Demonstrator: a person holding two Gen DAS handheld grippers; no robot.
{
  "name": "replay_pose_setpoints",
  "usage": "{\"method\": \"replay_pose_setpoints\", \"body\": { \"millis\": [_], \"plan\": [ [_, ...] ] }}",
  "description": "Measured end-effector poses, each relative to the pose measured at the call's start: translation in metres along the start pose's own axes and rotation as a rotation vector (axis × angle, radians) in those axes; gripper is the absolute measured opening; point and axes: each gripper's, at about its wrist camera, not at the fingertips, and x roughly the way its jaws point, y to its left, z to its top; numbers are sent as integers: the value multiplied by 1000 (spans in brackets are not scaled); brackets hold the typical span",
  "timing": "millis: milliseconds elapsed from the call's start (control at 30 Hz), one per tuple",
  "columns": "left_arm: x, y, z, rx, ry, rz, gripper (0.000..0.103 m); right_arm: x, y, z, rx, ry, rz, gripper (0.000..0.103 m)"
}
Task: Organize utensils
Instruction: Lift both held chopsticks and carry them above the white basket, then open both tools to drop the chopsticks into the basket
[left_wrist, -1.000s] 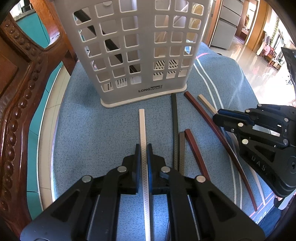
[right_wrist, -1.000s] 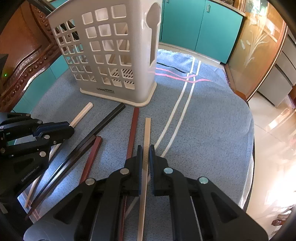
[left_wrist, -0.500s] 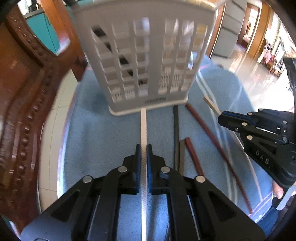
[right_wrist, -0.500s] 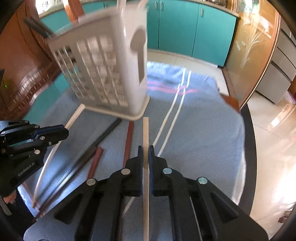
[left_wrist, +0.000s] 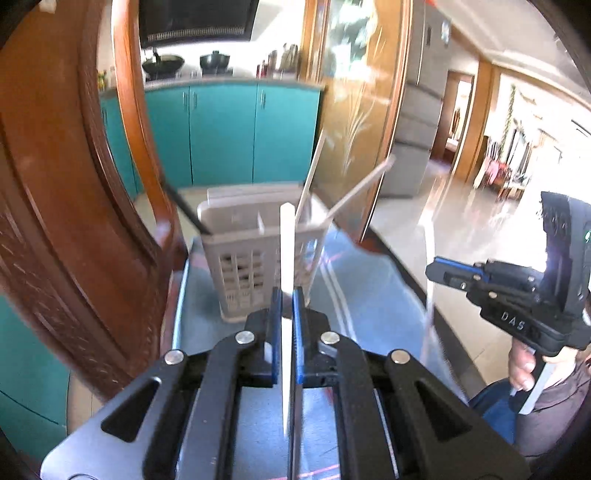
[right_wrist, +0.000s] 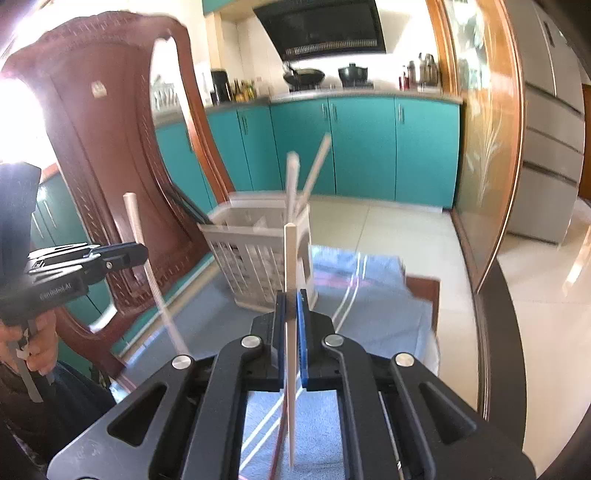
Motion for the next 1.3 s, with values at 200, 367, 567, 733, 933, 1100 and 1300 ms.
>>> {"method": "replay_pose_setpoints", "body": {
  "millis": [200,367,567,733,933,1100,1300],
  "plan": [
    [-51,-3,47,-3,-127,-38,7,-37,7,45,3,-125,66,7],
    [-76,1,92,-32,-252,-29,7,-43,9,95,11,-229,73,7],
    [-66,23,117,-135,-354,8,7,-29,4,127,103,-324,6,7],
    [-39,40,124,-218,-381,57,7,6,-9,126,195,-337,-42,7],
    [-2,47,125,-225,-345,185,7,14,-14,129,277,-424,22,7],
    [30,53,114,-204,-259,227,7,34,-5,120,241,-456,-34,7],
    [45,47,99,-180,-203,218,7,61,13,111,149,-385,-93,7]
  ]
}}
